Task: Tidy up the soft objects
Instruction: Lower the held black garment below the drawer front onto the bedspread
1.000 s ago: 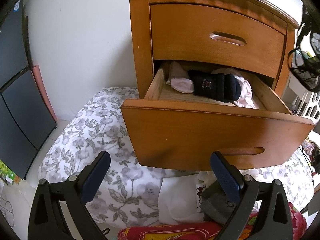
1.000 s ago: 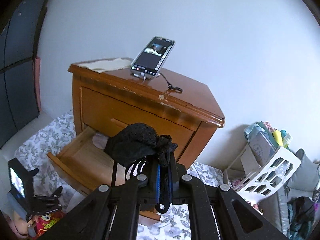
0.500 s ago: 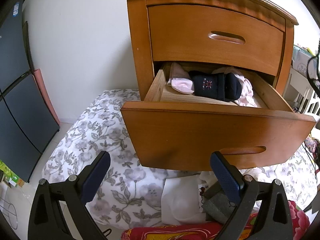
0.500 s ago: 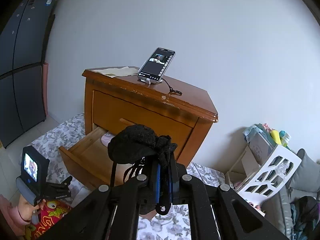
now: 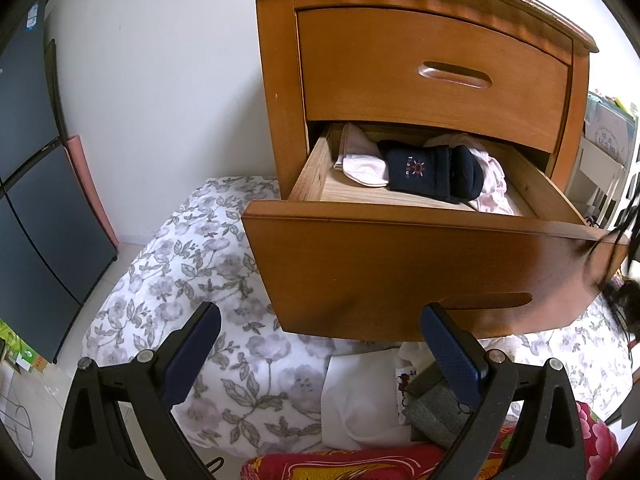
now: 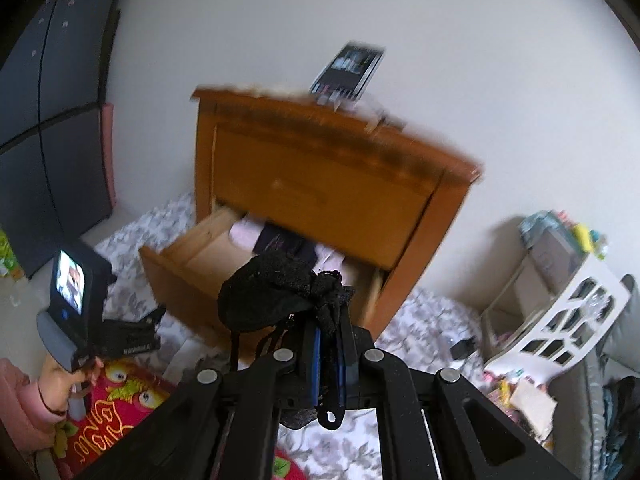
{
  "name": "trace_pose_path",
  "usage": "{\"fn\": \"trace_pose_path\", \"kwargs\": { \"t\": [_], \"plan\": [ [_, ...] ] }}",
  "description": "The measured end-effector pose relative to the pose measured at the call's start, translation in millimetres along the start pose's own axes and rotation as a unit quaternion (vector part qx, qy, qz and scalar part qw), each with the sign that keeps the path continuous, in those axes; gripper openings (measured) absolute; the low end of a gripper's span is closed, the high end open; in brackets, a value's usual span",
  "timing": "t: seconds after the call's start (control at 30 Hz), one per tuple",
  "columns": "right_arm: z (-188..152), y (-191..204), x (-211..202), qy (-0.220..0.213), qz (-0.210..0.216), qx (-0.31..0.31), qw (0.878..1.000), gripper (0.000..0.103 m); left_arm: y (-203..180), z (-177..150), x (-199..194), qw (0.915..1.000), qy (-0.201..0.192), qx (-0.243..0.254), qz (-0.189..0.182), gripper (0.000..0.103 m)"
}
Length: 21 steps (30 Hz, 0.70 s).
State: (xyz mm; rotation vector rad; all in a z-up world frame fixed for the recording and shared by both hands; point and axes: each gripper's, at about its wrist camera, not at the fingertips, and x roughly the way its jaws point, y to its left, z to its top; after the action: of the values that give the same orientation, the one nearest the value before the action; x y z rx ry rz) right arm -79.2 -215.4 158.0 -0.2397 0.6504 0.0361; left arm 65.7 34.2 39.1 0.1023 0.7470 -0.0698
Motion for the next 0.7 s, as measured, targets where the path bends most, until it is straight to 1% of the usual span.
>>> {"fn": "trace_pose_path", "kwargs": {
  "t": [0.17,0.3,0.47,0.57,0.7],
  "plan": [
    [-16,18,46,0.048,0.028,0.003,0.998,0.006,1,0,0,1.0,0.002,-0.003,-0.004,0.1],
    [-28,31,81,0.088,0.052,0.01,0.995,0.007,3,0,1,0.9999,0.004,-0.006,-0.008,0.1],
    [-42,55,114,0.126,0.073,-0.001,0.989,0.007,3,0,2,0.9999,0.006,-0.009,-0.01,0.1],
    [-47,64,129,0.141,0.083,0.002,0.987,0.007,4,0,2,0.9999,0.007,-0.008,-0.01,0.1],
    [-53,70,146,0.161,0.085,0.007,0.983,0.007,3,0,3,0.9999,0.01,-0.008,-0.01,0.1]
  ]
}}
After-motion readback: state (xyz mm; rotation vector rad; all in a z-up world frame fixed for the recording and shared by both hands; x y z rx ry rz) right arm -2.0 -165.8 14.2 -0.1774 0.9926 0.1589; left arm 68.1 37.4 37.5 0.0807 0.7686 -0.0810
